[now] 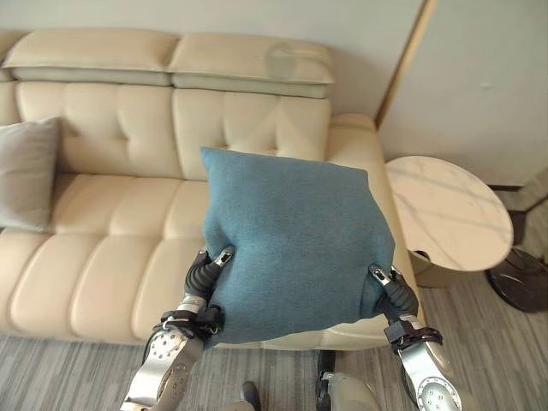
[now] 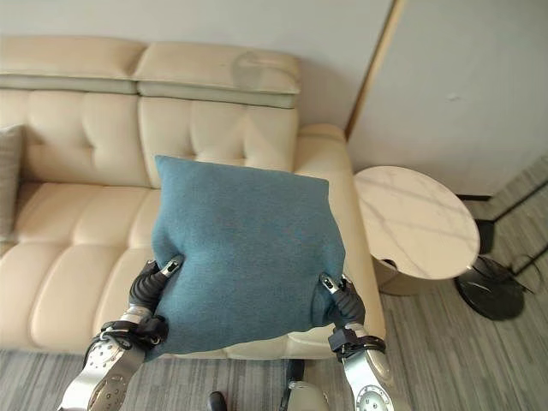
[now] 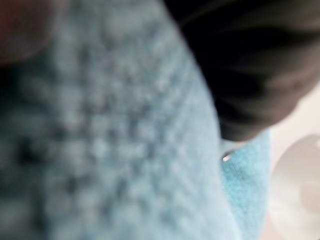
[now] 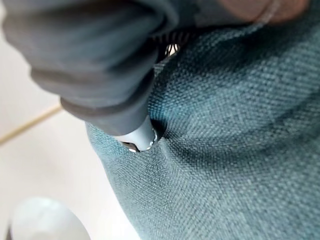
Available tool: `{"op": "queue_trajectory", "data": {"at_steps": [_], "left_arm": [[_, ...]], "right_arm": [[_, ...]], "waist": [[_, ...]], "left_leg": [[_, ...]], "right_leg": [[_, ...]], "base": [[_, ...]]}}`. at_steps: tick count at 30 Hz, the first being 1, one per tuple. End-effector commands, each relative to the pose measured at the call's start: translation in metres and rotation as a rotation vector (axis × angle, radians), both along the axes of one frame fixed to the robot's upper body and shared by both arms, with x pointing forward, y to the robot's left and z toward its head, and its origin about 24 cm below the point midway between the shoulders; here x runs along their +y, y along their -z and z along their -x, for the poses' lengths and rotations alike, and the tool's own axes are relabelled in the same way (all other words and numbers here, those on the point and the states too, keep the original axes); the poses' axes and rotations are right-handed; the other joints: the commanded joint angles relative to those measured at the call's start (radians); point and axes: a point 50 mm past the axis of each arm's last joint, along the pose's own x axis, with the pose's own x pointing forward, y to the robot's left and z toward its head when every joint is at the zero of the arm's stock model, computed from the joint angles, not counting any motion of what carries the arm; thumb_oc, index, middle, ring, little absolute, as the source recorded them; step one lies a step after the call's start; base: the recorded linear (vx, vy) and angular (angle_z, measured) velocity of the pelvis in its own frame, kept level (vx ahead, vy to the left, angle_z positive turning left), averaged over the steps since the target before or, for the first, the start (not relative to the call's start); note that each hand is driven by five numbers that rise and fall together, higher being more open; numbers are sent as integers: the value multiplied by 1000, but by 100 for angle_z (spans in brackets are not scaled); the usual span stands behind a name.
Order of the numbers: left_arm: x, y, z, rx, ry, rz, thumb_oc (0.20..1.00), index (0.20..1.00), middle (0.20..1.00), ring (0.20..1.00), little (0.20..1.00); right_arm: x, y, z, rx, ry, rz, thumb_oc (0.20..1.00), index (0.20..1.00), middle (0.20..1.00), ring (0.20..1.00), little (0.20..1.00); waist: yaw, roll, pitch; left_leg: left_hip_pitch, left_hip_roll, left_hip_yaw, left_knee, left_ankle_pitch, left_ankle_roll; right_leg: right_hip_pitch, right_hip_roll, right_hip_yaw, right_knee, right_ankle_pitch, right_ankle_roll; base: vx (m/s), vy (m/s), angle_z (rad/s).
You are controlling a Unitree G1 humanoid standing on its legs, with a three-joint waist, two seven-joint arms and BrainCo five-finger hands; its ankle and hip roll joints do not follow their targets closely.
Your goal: Pick up all the scattered cushions and arrange them neatly on the sofa.
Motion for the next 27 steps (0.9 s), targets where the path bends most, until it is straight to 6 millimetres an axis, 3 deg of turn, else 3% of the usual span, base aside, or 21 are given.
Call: {"op": "queue_trajectory", "data": {"at_steps": [1,3,6,8,10,12,14,16,18,23,27], "left_arm": [[-22,-45,-11,-261,86,54,200,200,200,200,200],[-24,-47,-11,-273,98,64,200,200,200,200,200],[-26,-47,-13,-275,95,84,200,200,200,200,200],[-26,-47,-13,-272,83,95,200,200,200,200,200],[-25,-47,-13,-269,75,101,200,200,200,200,200],[-22,-42,-9,-245,54,104,200,200,200,200,200],[-21,-41,-7,-241,46,99,200,200,200,200,200],[-20,-40,-7,-238,35,83,200,200,200,200,200],[-20,-40,-6,-246,31,97,200,200,200,200,200],[-21,-35,-2,-220,46,72,200,200,200,200,200],[-11,-29,1,-187,22,28,200,200,200,200,200]], "right_arm": [[17,-46,-16,-264,-95,-50,200,200,200,200,200],[13,-45,-15,-257,-89,-44,200,200,200,200,200],[9,-43,-16,-240,-91,-24,200,200,200,200,200],[9,-40,-16,-224,-101,-17,200,200,200,200,200],[8,-40,-16,-222,-104,-13,200,200,200,200,200],[6,-38,-15,-207,-101,6,200,200,200,200,200],[4,-36,-14,-199,-91,19,200,200,200,200,200],[0,-35,-14,-195,-71,34,200,200,200,200,200],[0,-33,-13,-185,-74,40,200,200,200,200,200],[0,-29,-11,-171,-84,73,200,200,200,200,200],[11,-25,-13,-150,-106,77,200,200,200,200,200]], "waist": [[-11,23,-25],[-12,21,-23],[3,18,4],[7,18,6],[6,13,1],[16,11,-10],[19,22,-18],[27,34,-13],[27,49,-20],[28,62,-42],[53,43,-39]], "left_leg": [[-10,26,-63,89,-108,-40],[-25,36,-63,202,-137,-54],[-119,38,-127,440,-69,-93],[-153,36,-166,474,-51,-99],[-164,45,-166,448,-51,-95],[-148,102,-166,291,-69,-88],[-141,144,-191,136,4,-100],[-152,174,-223,57,70,-116],[-128,190,-242,19,76,-132],[-70,157,-225,-54,71,-135],[-49,110,-209,-67,45,-105]], "right_leg": [[71,82,8,-3,-201,1],[105,87,16,-17,-213,-21],[144,101,46,-34,-224,-53],[166,105,57,-50,-228,-57],[175,97,61,-60,-227,-50],[197,82,77,-75,-229,-29],[201,82,89,-81,-230,-15],[213,83,97,-82,-238,-7],[222,85,108,-80,-242,2],[250,63,110,-102,-221,22],[238,18,122,-104,-192,54]], "base": [[224,-142,-4],[171,-122,3],[97,-79,0],[101,9,-12],[104,71,-20],[177,165,-23],[143,190,-26],[105,182,-17],[98,183,-22],[107,207,4],[51,200,10]]}}
